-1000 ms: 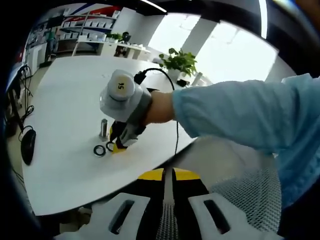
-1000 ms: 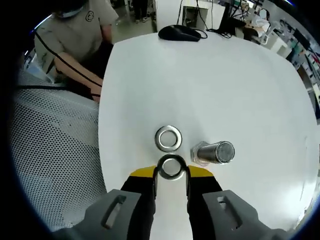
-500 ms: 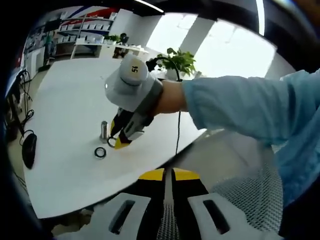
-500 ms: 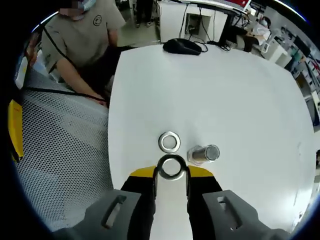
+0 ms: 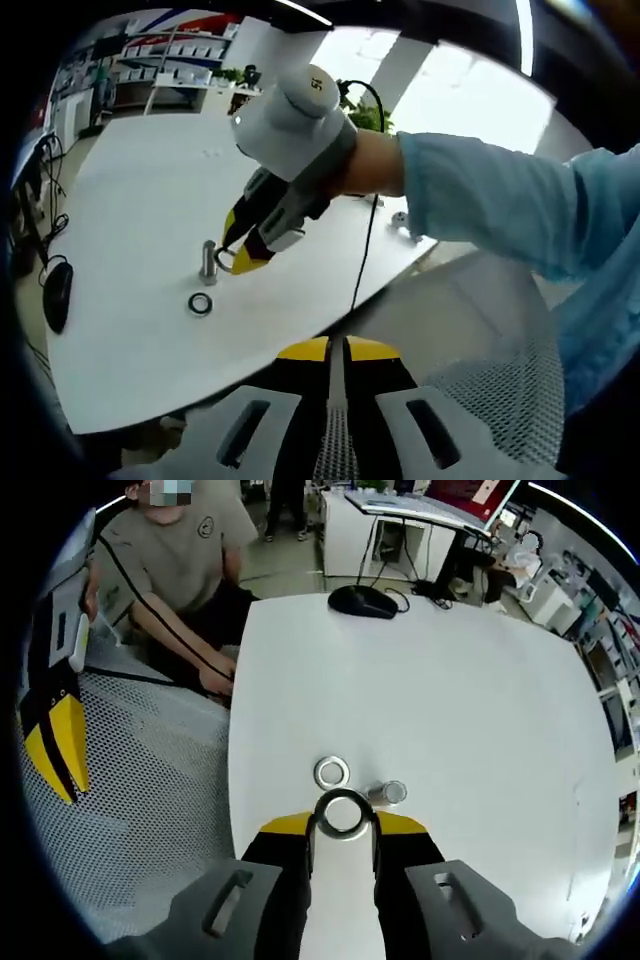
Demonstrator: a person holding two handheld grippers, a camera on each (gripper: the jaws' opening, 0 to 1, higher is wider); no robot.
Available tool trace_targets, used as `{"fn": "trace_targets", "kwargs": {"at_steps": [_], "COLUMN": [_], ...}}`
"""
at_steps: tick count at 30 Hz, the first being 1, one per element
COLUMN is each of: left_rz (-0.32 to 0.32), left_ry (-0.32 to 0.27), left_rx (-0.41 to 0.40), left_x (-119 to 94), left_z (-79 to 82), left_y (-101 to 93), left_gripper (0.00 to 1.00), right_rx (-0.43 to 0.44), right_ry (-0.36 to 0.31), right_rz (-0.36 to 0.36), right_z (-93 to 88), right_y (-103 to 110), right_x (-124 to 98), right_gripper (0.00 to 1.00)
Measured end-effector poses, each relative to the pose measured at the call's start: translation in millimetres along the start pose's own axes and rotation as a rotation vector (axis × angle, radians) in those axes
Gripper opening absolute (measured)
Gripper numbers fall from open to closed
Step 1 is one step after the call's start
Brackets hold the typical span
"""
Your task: Place the washer onto the threaded stud by aligning its center hole with the stud, sliding it down to the base, and recovering from edge contact or off-axis alignment until the washer reaches the visible bottom stop.
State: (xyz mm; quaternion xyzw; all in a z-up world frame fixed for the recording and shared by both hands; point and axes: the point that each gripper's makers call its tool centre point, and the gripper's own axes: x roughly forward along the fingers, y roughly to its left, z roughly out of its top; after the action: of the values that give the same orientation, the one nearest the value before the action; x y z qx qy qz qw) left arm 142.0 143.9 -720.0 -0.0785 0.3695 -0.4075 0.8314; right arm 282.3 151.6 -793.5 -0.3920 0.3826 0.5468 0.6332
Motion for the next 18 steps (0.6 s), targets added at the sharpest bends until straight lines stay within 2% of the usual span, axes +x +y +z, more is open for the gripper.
{"fn": "trace_targets", "kwargs": {"at_steps": [2,6,9,18], "left_rz": [-0.003,0.006,0.004,0.008], "left_ry": [0.030,0.000,0.013,-0.006], "left_rx": [0.006,-0.002,-0.002,-0.007], "left_x": [1.5,-0.4,0.4,-0.4], "left_z": [-4.3,0.1,-1.7,0.8], "left_y": [-0.7,1.3,1.0,1.3], "left_gripper": [0.02,0.02,0.02,0.02], "right_rx": [-0.012,-0.024,-0.047,-0.096], "right_ry": [-0.001,-0.003,0.009,0.037], "right_rz": [-0.009,-0.028,-0.044,-0.072], "right_z": [2.7,6.3,6.7,8.1], "right_y": [-2.2,-7.6,-12.0,-20.3], "right_x": [-4.3,-9.3,-10.0,-1.7], "right_gripper": [0.23,0.23,0.23,0.23]}}
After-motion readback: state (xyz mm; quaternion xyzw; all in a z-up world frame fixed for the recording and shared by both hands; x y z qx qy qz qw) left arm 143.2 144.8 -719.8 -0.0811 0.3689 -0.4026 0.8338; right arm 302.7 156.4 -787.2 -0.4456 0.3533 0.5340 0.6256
